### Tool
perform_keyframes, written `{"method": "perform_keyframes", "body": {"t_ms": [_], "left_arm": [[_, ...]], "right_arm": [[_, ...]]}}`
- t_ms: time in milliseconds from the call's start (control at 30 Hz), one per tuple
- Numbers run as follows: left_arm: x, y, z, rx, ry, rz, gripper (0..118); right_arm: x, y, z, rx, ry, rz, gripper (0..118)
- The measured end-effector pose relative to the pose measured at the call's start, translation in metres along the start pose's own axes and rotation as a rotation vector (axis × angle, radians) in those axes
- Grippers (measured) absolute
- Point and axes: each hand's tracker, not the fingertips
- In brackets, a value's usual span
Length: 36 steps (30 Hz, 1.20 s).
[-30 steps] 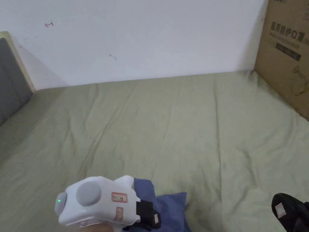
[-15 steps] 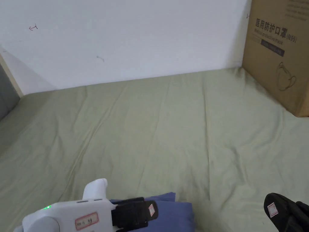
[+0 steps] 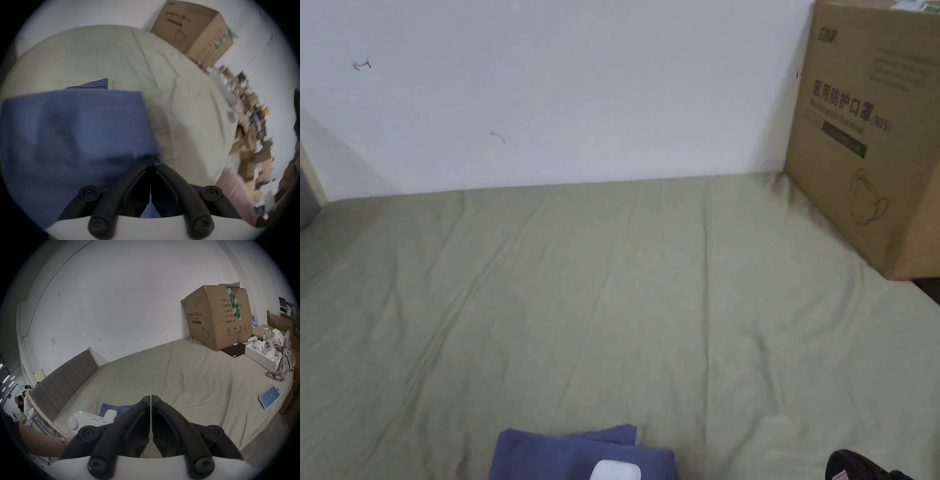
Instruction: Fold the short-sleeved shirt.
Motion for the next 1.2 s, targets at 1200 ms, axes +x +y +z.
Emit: {"method": "perform_keyframes", "body": {"t_ms": [1200], "left_arm": [[0.034,-0.088,0.261,1.147,0.724,-0.217,0]], "right_arm": [[-0.075,0.010,0.013,0.503,-0.177,0.243,1]]}}
